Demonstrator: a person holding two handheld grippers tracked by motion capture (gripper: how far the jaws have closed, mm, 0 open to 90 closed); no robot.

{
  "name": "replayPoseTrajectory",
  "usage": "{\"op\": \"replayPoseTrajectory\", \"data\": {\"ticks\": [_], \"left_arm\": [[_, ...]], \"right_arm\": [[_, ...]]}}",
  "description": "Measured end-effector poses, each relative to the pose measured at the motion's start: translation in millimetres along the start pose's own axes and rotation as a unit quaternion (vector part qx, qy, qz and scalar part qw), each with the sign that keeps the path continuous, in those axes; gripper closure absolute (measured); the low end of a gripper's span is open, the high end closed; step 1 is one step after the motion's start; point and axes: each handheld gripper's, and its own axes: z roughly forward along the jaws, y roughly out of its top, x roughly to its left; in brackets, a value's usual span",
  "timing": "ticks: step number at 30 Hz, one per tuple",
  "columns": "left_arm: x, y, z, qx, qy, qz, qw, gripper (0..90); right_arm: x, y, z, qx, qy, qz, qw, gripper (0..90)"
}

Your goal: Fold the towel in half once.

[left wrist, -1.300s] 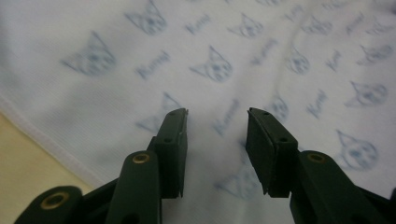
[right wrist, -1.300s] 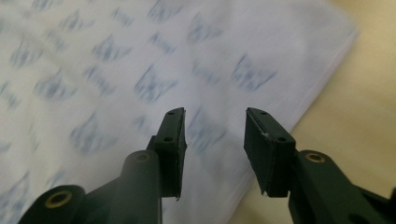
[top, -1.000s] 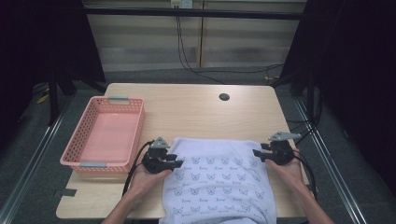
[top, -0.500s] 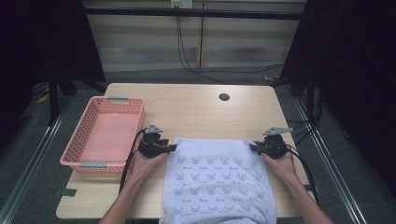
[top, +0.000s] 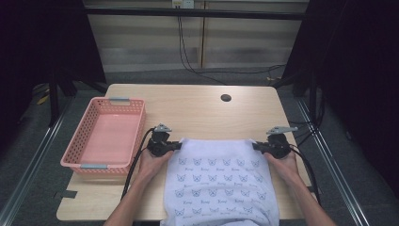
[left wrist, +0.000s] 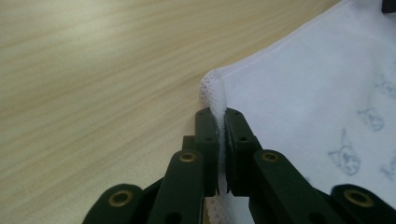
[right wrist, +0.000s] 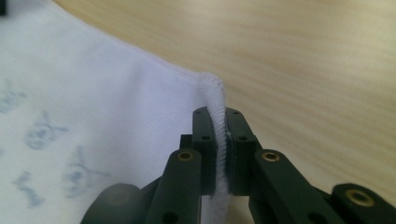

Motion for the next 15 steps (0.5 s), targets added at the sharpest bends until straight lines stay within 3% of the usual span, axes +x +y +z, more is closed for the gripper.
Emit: {"op": "replayPoseTrajectory", "data": {"ticks": [4, 7, 10, 15], "left_arm": [[0.3, 17.7, -22.5, -0.047, -0.01, 0.004, 0.9988, 86.4], [0.8, 32.6, -37.5, -0.077, -0.01, 0.006, 0.997, 86.4], [4.1, 47.8, -50.8, -0.097, -0.004, 0.009, 0.9952, 86.4], [10.8, 72.9, -68.0, -0.125, 0.008, 0.016, 0.9921, 86.5]], "right_arm": [[-7.1, 15.8, -18.9, -0.04, 0.008, 0.017, 0.999, 85.0], [-9.9, 33.7, -26.6, -0.057, 0.006, 0.014, 0.9982, 85.0], [-9.3, 55.0, -35.1, -0.076, 0.004, 0.004, 0.9971, 85.0], [-18.3, 89.5, -43.0, -0.107, 0.012, 0.011, 0.9941, 85.0]]}}
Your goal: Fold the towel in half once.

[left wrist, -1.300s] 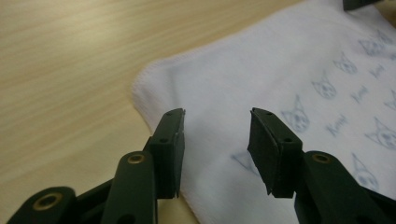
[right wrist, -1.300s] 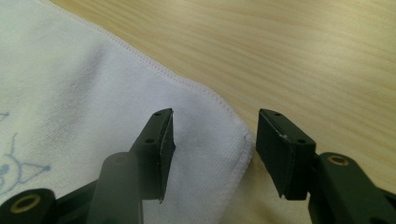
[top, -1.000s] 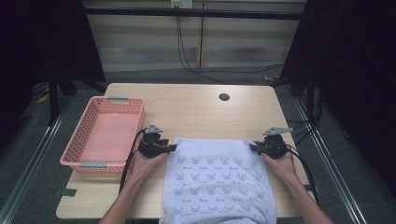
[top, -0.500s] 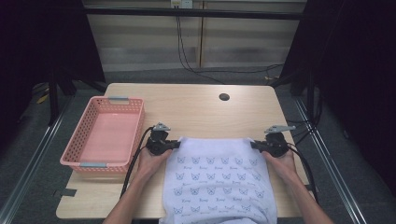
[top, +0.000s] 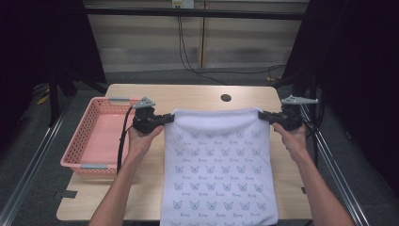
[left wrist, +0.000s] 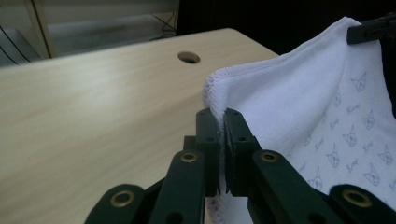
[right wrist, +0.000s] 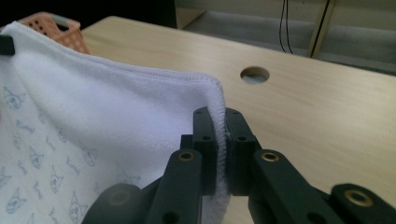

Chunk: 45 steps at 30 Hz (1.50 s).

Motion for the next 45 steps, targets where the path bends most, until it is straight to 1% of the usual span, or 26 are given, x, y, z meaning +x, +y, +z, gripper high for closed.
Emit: {"op": "replayPoseTrajectory", "data": {"ticks": [3, 5, 7, 10, 11, 15, 17, 18, 20, 23, 24, 26, 27, 28, 30, 31, 33, 35, 36, 38, 39, 40, 41, 43, 44, 45], "left_arm": [[8.6, 10.1, 2.0, 0.002, 0.0, -0.002, 1.0, 86.5], [14.7, 15.6, 6.9, 0.004, 0.008, -0.004, 1.0, 86.6], [17.9, 24.8, 8.1, 0.004, 0.013, 0.004, 0.9999, 86.6], [22.9, 45.6, 4.3, -0.002, 0.024, 0.015, 0.9996, 86.6], [23.8, 53.5, 1.9, -0.011, 0.029, 0.015, 0.9994, 86.6], [24.9, 82.5, -12.4, -0.047, 0.026, 0.019, 0.9984, 86.7], [23.0, 88.6, -17.5, -0.061, 0.025, 0.021, 0.9976, 86.7], [21.5, 88.4, -18.7, -0.056, 0.02, 0.032, 0.9977, 86.7], [18.4, 80.3, -20.6, -0.052, 0.002, 0.039, 0.9979, 86.6], [13.5, 59.7, -19.8, -0.037, -0.002, 0.037, 0.9986, 86.7], [11.7, 52.9, -20.1, -0.032, -0.009, 0.038, 0.9987, 86.7], [5.4, 41.1, -22.8, -0.025, -0.013, 0.04, 0.9988, 86.6], [1.3, 34.1, -26.3, -0.026, -0.023, 0.042, 0.9985, 86.7], [-1.2, 30.4, -28.7, -0.024, -0.025, 0.045, 0.9984, 86.7], [-8.6, 19.3, -36.9, -0.023, -0.035, 0.045, 0.9981, 86.7], [-13.5, 13.6, -41.4, -0.021, -0.031, 0.047, 0.9982, 86.7], [-24.4, 0.8, -51.5, -0.025, -0.043, 0.041, 0.9979, 86.7], [-36.6, -11.8, -58.7, -0.015, -0.04, 0.047, 0.998, 86.8], [-41.4, -18.5, -60.7, -0.008, -0.046, 0.044, 0.9979, 86.8], [-49.3, -28.1, -63.4, 0.014, -0.045, 0.05, 0.9976, 86.7], [-51.5, -32.4, -64.7, 0.023, -0.051, 0.041, 0.9976, 86.7], [-55.4, -38.1, -66.8, 0.023, -0.054, 0.037, 0.9976, 86.7], [-59.4, -45.2, -68.3, 0.026, -0.059, 0.037, 0.9972, 86.7], [-68.4, -63.3, -71.9, 0.05, -0.059, 0.044, 0.996, 86.7], [-69.8, -69.6, -73.5, 0.059, -0.063, 0.041, 0.9954, 86.7], [-72.7, -78.1, -76.5, 0.066, -0.064, 0.025, 0.9955, 86.7]], "right_arm": [[-5.8, 16.5, 5.6, -0.008, 0.0, 0.005, 1.0, 85.0], [-9.6, 26.0, 10.9, -0.012, 0.002, 0.008, 0.9999, 85.0], [-11.8, 34.7, 15.8, -0.017, -0.003, 0.014, 0.9998, 85.1], [-15.4, 47.9, 21.6, -0.018, -0.011, 0.014, 0.9997, 85.1], [-16.2, 52.8, 23.0, -0.019, -0.01, 0.012, 0.9997, 85.1], [-14.6, 76.3, 21.6, -0.035, -0.011, 0.004, 0.9993, 85.2], [-13.2, 87.6, 15.0, -0.055, -0.011, 0.003, 0.9984, 85.3], [-12.9, 90.2, 12.4, -0.065, -0.007, 0.004, 0.9978, 85.3], [-12.7, 87.7, 9.9, -0.059, -0.01, 0.002, 0.9982, 85.5], [-10.8, 69.7, 7.5, -0.047, 0.004, 0.005, 0.9989, 85.6], [-10.0, 62.7, 6.2, -0.041, 0.008, 0.002, 0.9991, 85.6], [-6.5, 49.3, 0.5, -0.041, 0.025, 0.004, 0.9988, 85.6], [-3.7, 42.2, -4.8, -0.05, 0.031, 0.001, 0.9983, 85.7], [0.2, 34.5, -11.6, -0.056, 0.038, 0.006, 0.9977, 85.7], [5.6, 25.7, -21.8, -0.05, 0.043, -0.007, 0.9978, 85.7], [9.0, 19.9, -28.8, -0.051, 0.053, -0.006, 0.9972, 85.7], [18.5, 6.1, -41.3, -0.048, 0.067, -0.009, 0.9965, 85.7], [28.4, -10.4, -50.1, -0.03, 0.073, -0.02, 0.9967, 85.7], [33.0, -19.2, -53.6, -0.024, 0.078, -0.02, 0.9965, 85.7], [42.3, -36.6, -59.6, -0.003, 0.083, -0.023, 0.9963, 85.7], [46.7, -45.4, -61.6, 0.007, 0.086, -0.026, 0.9959, 85.8], [51.7, -54.1, -62.8, 0.02, 0.084, -0.033, 0.9957, 85.8], [56.9, -61.8, -65.1, 0.035, 0.077, -0.047, 0.9953, 85.8], [63.5, -76.4, -72.4, 0.046, 0.085, -0.04, 0.9945, 85.7], [67.6, -85.8, -76.4, 0.057, 0.086, -0.041, 0.9939, 85.8], [69.3, -91.7, -78.5, 0.062, 0.085, -0.04, 0.9936, 85.7]]}}
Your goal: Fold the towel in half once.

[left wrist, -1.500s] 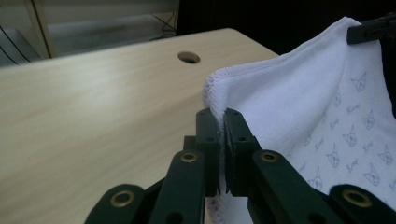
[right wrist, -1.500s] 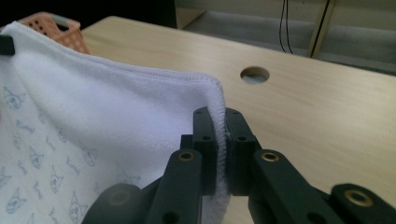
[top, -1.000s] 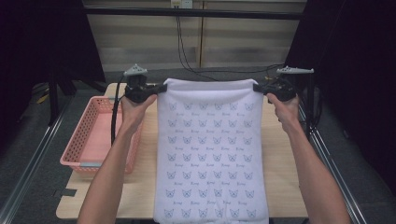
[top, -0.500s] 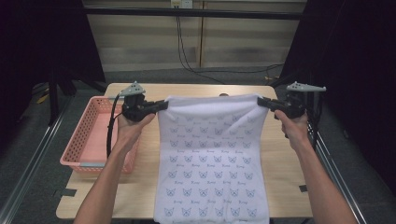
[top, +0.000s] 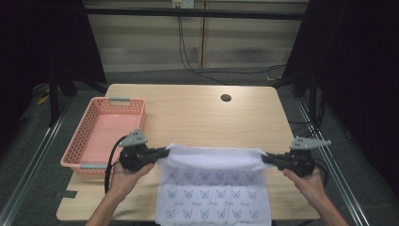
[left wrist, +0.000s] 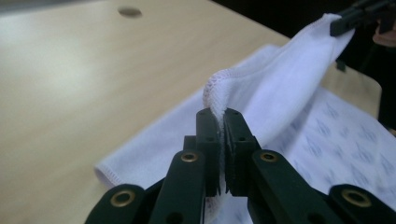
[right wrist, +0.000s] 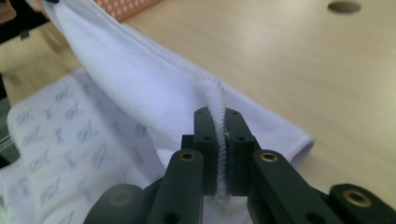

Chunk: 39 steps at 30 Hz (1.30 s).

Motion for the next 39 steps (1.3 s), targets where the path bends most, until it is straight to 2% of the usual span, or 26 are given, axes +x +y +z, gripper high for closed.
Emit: {"op": "replayPoseTrajectory", "data": {"ticks": [1, 2, 3, 5, 7, 8, 9, 10, 11, 13, 14, 16, 17, 19, 20, 21, 22, 24, 25, 31, 35, 38, 39], "left_arm": [[-5.0, -7.4, -2.3, 0.005, -0.007, -0.014, 0.9999, 86.7], [-10.7, -12.9, -4.3, 0.016, -0.015, -0.012, 0.9997, 86.6], [-16.1, -18.0, -6.4, 0.021, -0.01, -0.008, 0.9997, 86.6], [-20.5, -28.7, -9.5, 0.025, -0.024, -0.029, 0.999, 86.6], [-27.4, -41.2, -7.0, 0.054, -0.012, -0.02, 0.9983, 86.6], [-29.8, -49.0, -3.9, 0.068, -0.017, -0.021, 0.9973, 86.7], [-30.6, -56.8, -0.7, 0.08, -0.016, -0.024, 0.9964, 86.6], [-29.7, -63.3, 3.2, 0.094, -0.02, -0.035, 0.9948, 86.6], [-28.6, -66.4, 5.3, 0.11, -0.023, -0.037, 0.993, 86.6], [-27.0, -66.4, 8.1, 0.114, -0.027, -0.034, 0.9925, 86.6], [-25.9, -67.8, 11.8, 0.119, -0.023, -0.036, 0.992, 86.6], [-24.0, -70.3, 21.3, 0.146, -0.016, -0.037, 0.9885, 86.5], [-23.7, -69.7, 23.9, 0.149, -0.014, -0.032, 0.9882, 86.4], [-19.1, -68.9, 27.7, 0.153, -0.019, -0.036, 0.9873, 86.5], [-16.8, -68.8, 29.3, 0.146, -0.017, -0.044, 0.9881, 86.5], [-14.7, -67.5, 30.5, 0.146, -0.013, -0.039, 0.9885, 86.6], [-14.9, -65.8, 33.0, 0.142, -0.003, -0.026, 0.9895, 86.6], [-13.1, -60.5, 40.8, 0.139, 0.01, -0.006, 0.9902, 86.8], [-9.2, -57.1, 45.5, 0.137, 0.015, -0.012, 0.9904, 86.9], [20.2, -35.2, 74.1, 0.117, 0.044, -0.02, 0.9919, 87.0], [33.8, -26.3, 84.8, 0.109, 0.064, -0.022, 0.9918, 87.0], [43.0, -19.5, 91.4, 0.109, 0.077, -0.017, 0.9909, 87.0], [47.8, -17.9, 93.4, 0.106, 0.08, -0.022, 0.991, 87.0]], "right_arm": [[3.0, -7.6, -1.3, 0.005, 0.006, 0.004, 1.0, 85.7], [6.2, -14.5, -3.0, 0.013, 0.01, 0.009, 0.9998, 85.7], [9.5, -21.2, -4.6, 0.015, 0.013, 0.016, 0.9997, 85.7], [17.2, -33.6, -4.5, 0.025, 0.023, 0.022, 0.9992, 85.7], [28.2, -43.2, -1.5, 0.053, 0.026, 0.011, 0.9982, 85.6], [32.1, -47.6, 0.1, 0.061, 0.03, 0.01, 0.9976, 85.6], [34.8, -51.6, 2.2, 0.073, 0.033, 0.014, 0.9967, 85.6], [36.4, -55.9, 4.9, 0.078, 0.034, 0.014, 0.9963, 85.6], [37.3, -59.6, 8.0, 0.088, 0.037, 0.015, 0.9953, 85.6], [36.8, -64.3, 15.4, 0.107, 0.028, 0.014, 0.9937, 85.6], [36.1, -63.9, 18.1, 0.116, 0.028, 0.016, 0.9927, 85.6], [34.8, -65.5, 25.7, 0.141, 0.018, 0.016, 0.9897, 85.7], [34.7, -65.8, 27.9, 0.147, 0.017, 0.015, 0.9889, 85.7], [31.4, -65.0, 29.4, 0.145, 0.017, 0.016, 0.9892, 86.0], [29.4, -64.5, 30.2, 0.141, 0.015, 0.017, 0.9897, 86.0], [27.6, -63.3, 30.6, 0.142, 0.004, 0.011, 0.9898, 86.0], [25.5, -62.3, 31.5, 0.139, -0.007, 0.008, 0.9903, 86.0], [18.7, -60.0, 33.9, 0.135, -0.012, 0.007, 0.9907, 86.0], [14.4, -57.6, 36.3, 0.132, -0.025, 0.004, 0.9909, 86.0], [-12.6, -44.0, 51.7, 0.118, -0.052, 0.013, 0.9916, 86.0], [-30.7, -36.1, 62.1, 0.106, -0.05, 0.022, 0.9928, 86.0], [-39.4, -30.2, 69.3, 0.104, -0.052, 0.031, 0.9927, 86.0], [-42.2, -28.0, 72.3, 0.101, -0.054, 0.03, 0.9929, 86.0]]}}
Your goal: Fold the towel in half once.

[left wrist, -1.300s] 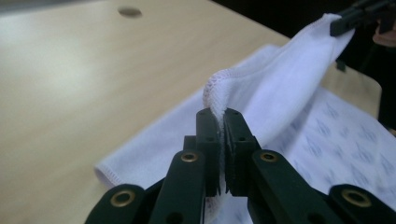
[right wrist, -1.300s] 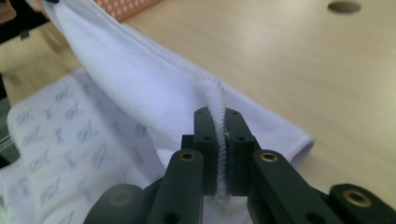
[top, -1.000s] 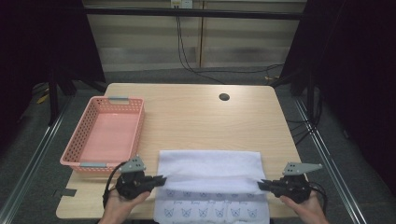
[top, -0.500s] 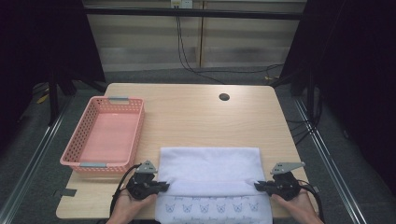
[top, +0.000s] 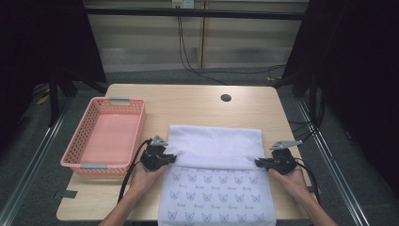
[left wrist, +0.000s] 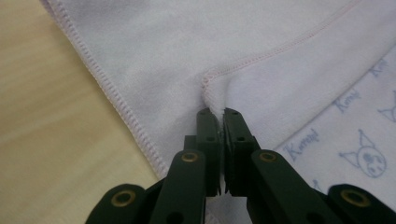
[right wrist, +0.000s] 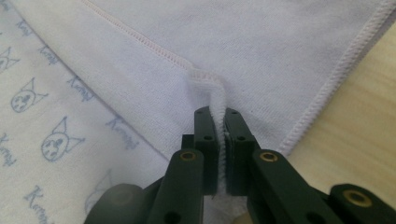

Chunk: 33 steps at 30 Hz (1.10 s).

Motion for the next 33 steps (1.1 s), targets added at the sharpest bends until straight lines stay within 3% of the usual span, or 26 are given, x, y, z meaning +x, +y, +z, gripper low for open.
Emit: {"op": "replayPoseTrajectory", "data": {"ticks": [3, 4, 6, 10, 12, 14, 16, 19, 22, 26, 29, 33], "left_arm": [[11.0, 6.9, 7.3, -0.011, 0.001, -0.02, 0.9997, 87.0], [14.0, 9.5, 8.6, -0.007, -0.002, -0.022, 0.9997, 87.1], [16.4, 16.1, 13.0, -0.005, 0.014, -0.013, 0.9998, 87.1], [31.2, 27.2, 23.3, -0.013, 0.012, -0.044, 0.9989, 87.1], [39.1, 29.4, 27.7, -0.025, 0.015, -0.049, 0.9984, 87.1], [42.4, 31.5, 32.2, -0.04, 0.016, -0.067, 0.9968, 87.1], [46.3, 37.9, 34.6, -0.027, 0.025, -0.053, 0.998, 87.2], [53.9, 45.6, 40.6, -0.028, 0.032, -0.06, 0.9973, 87.1], [58.9, 51.6, 46.9, -0.038, 0.039, -0.081, 0.9952, 87.1], [66.6, 58.8, 51.5, -0.036, 0.042, -0.081, 0.9952, 87.1], [72.2, 68.1, 55.4, -0.021, 0.052, -0.063, 0.9965, 87.1], [81.0, 74.2, 62.7, -0.033, 0.051, -0.076, 0.9953, 87.1]], "right_arm": [[-9.3, 10.2, 7.1, 0.004, 0.001, 0.003, 1.0, 86.0], [-13.0, 14.3, 9.1, 0.009, -0.001, 0.005, 0.9999, 85.9], [-20.9, 22.0, 14.8, 0.008, -0.003, 0.007, 0.9999, 85.9], [-33.6, 36.4, 26.4, 0.007, -0.005, 0.008, 0.9999, 86.0], [-42.3, 42.4, 32.0, 0.003, -0.001, 0.023, 0.9997, 86.0], [-50.8, 47.7, 38.7, -0.01, -0.003, 0.033, 0.9994, 86.0], [-57.3, 54.2, 44.9, -0.016, -0.007, 0.04, 0.999, 86.0], [-64.8, 64.1, 51.8, -0.014, -0.015, 0.046, 0.9987, 86.0], [-72.7, 70.6, 58.7, -0.023, -0.015, 0.064, 0.9975, 86.0], [-76.0, 79.4, 65.0, -0.021, -0.031, 0.068, 0.997, 85.9], [-78.2, 79.5, 67.3, -0.032, -0.03, 0.088, 0.9951, 85.8], [-79.1, 79.3, 68.0, -0.038, -0.035, 0.093, 0.9943, 85.8]]}}
